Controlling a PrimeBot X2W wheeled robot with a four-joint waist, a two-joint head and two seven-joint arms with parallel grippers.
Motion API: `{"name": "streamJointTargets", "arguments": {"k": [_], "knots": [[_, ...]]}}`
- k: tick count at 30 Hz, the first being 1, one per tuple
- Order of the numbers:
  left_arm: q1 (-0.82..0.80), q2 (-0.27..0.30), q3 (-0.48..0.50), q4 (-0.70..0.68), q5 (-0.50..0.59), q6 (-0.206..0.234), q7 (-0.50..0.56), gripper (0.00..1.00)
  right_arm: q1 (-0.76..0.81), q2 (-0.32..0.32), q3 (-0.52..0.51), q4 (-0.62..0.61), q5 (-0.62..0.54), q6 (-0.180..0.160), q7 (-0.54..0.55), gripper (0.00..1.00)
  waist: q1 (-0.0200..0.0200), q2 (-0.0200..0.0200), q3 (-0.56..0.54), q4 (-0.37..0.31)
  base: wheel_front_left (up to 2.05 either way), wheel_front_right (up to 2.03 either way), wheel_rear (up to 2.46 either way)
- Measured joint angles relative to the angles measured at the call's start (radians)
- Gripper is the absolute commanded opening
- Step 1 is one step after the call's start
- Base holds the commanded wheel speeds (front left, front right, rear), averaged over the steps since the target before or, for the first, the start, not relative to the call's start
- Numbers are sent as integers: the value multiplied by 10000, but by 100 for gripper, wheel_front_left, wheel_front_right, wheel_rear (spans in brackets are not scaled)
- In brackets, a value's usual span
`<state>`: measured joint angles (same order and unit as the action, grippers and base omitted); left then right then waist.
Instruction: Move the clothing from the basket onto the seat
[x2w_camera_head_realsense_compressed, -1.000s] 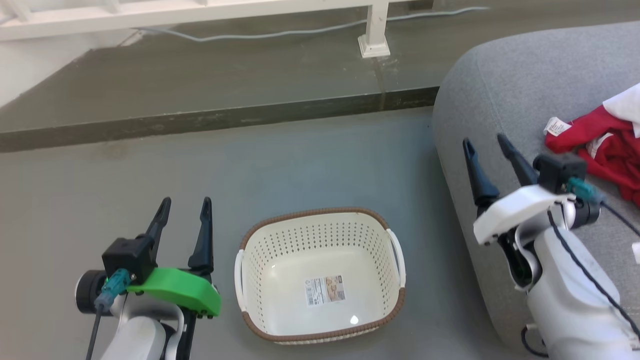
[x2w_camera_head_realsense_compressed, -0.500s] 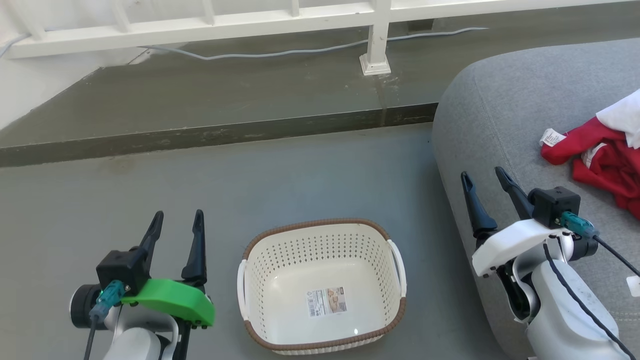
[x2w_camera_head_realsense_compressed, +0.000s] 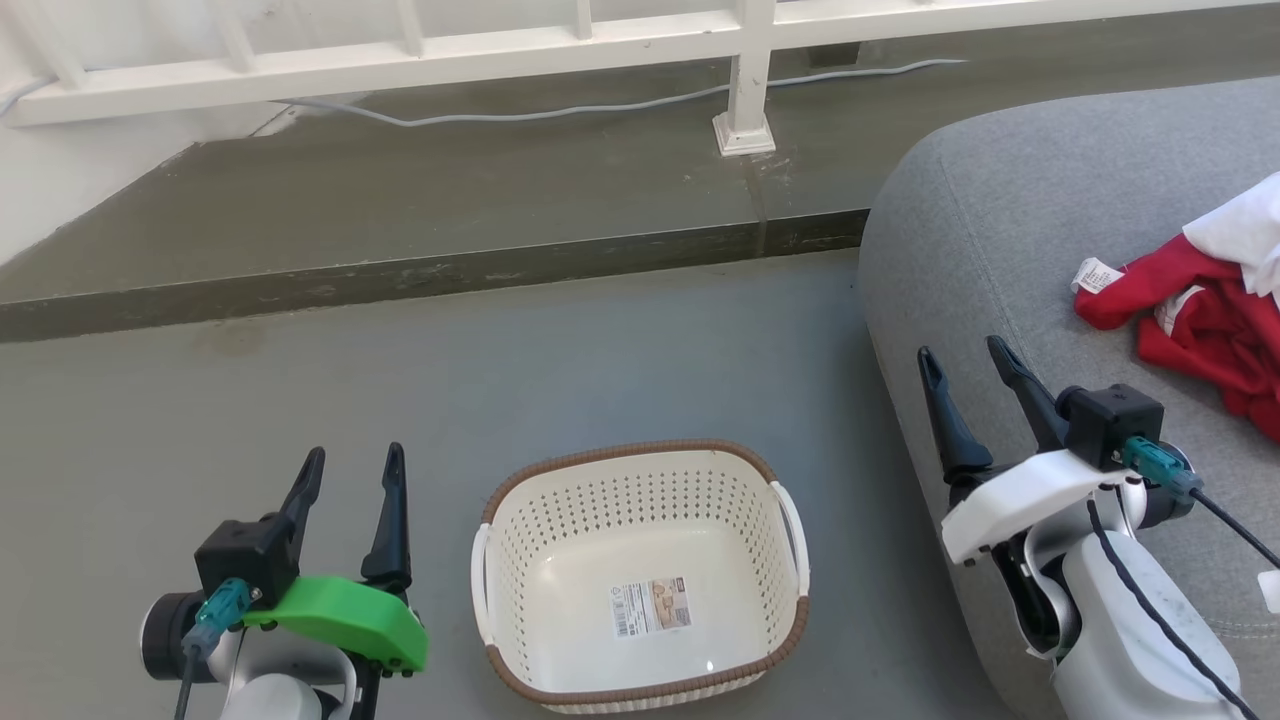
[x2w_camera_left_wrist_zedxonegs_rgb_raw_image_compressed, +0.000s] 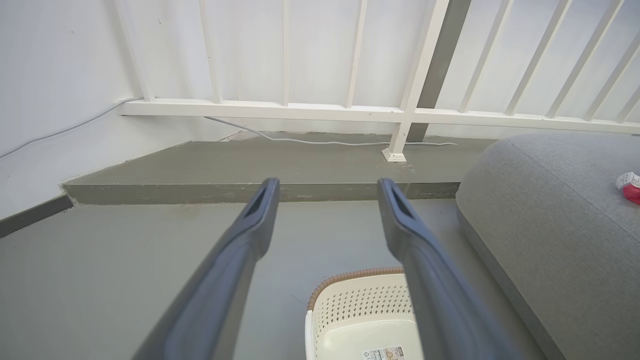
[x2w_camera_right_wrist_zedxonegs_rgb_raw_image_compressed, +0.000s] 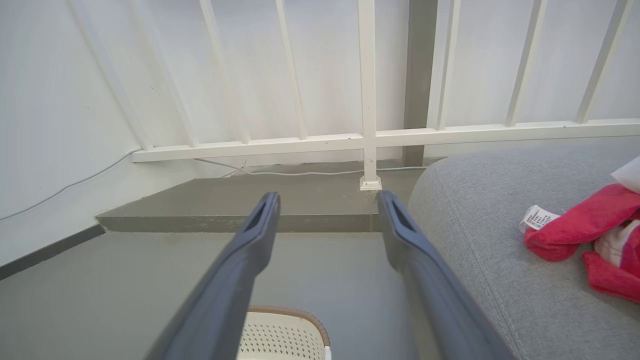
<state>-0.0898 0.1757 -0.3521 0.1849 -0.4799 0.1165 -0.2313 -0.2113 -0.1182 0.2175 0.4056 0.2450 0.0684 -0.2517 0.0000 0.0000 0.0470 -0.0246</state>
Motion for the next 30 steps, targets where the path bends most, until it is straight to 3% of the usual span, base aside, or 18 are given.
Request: {"name": "streamJointTargets", "arguments": {"k": [30], "knots": [[29,-40,65,188,111,29,-73,100,444,50,-71,-483,2,-100,0,100,0,0,104,-104,0,0,0]]}}
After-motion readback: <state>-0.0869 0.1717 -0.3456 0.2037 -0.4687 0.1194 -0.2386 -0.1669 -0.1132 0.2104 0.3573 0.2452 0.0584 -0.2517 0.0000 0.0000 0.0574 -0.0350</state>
